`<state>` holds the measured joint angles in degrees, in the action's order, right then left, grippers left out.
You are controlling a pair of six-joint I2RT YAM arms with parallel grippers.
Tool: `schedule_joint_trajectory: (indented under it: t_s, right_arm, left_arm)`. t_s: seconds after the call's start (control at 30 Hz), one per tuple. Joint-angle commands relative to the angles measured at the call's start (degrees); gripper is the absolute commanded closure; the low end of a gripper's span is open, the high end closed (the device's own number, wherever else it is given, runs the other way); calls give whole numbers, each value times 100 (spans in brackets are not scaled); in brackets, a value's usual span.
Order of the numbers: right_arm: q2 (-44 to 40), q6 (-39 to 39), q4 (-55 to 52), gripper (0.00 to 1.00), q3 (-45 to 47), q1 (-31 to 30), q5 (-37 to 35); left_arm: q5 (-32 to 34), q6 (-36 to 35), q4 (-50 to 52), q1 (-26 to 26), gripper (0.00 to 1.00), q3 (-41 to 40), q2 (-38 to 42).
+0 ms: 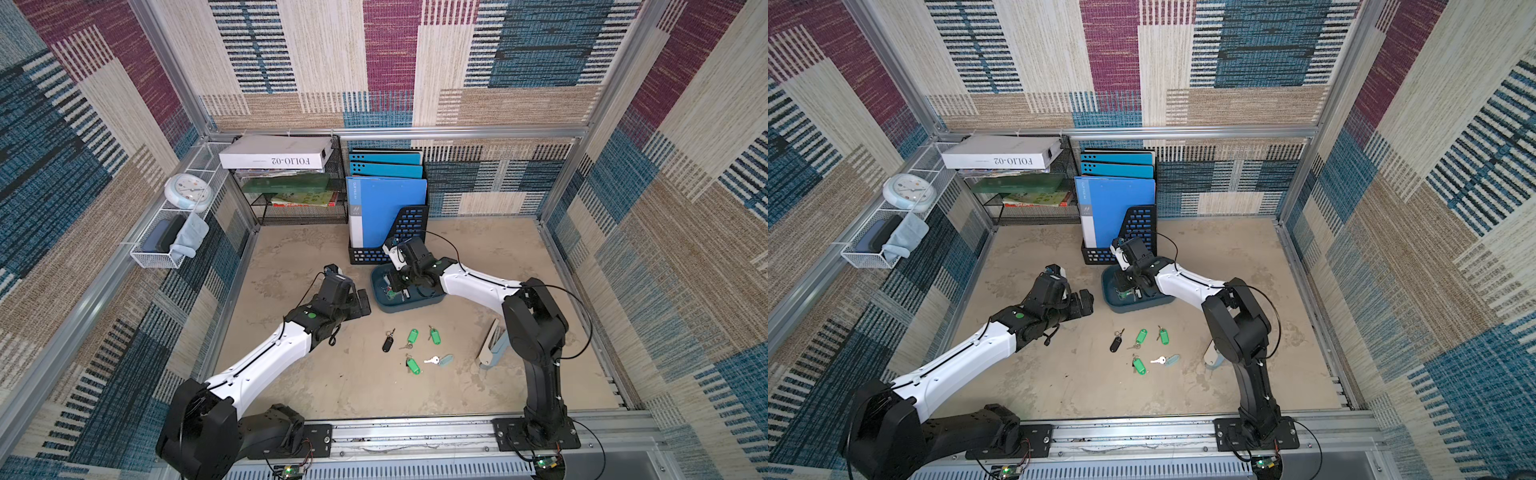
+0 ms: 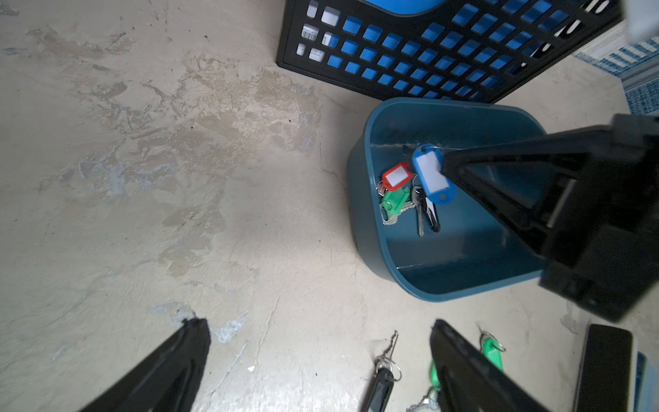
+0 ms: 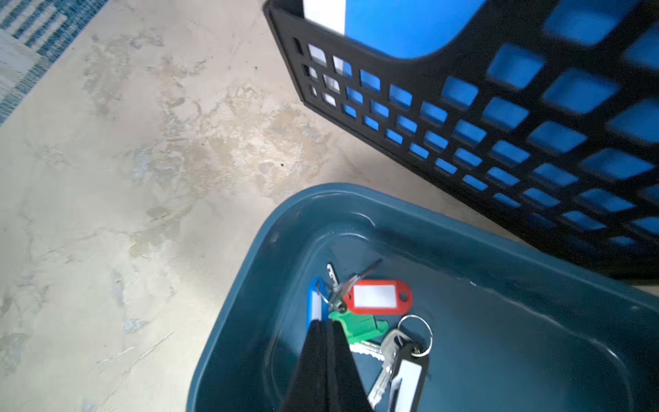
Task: Take the keys out of the storage box
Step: Pick up the key from the storage box, then place the key at the center of the board.
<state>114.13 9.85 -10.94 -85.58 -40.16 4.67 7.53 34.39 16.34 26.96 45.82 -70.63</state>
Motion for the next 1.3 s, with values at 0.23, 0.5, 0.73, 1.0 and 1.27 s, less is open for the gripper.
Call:
schedule_joint_trajectory:
  t_s: [0.23,0.5,0.73,1.0,1.27]
  right_arm:
    - [-1635,-60,316,100,1304,-56,793]
    - [-3517,23,857,100,3173,-556,1877]
    - [-3883,640,1684,100,4315,-1626,1745]
    - [-3353,937,2058,100,4676,-2082,1045]
    - [-2365,1009,2201,100,4522,-2184,727]
  left_arm:
    - [-120,-28,-25,-7,0,9,119]
    - [-64,109,29,-13,0,-75,311]
    - [75,409,365,-15,1,-96,473]
    - [-6,548,444,-15,0,-249,794]
    - [30,586,638,-20,1,-276,824]
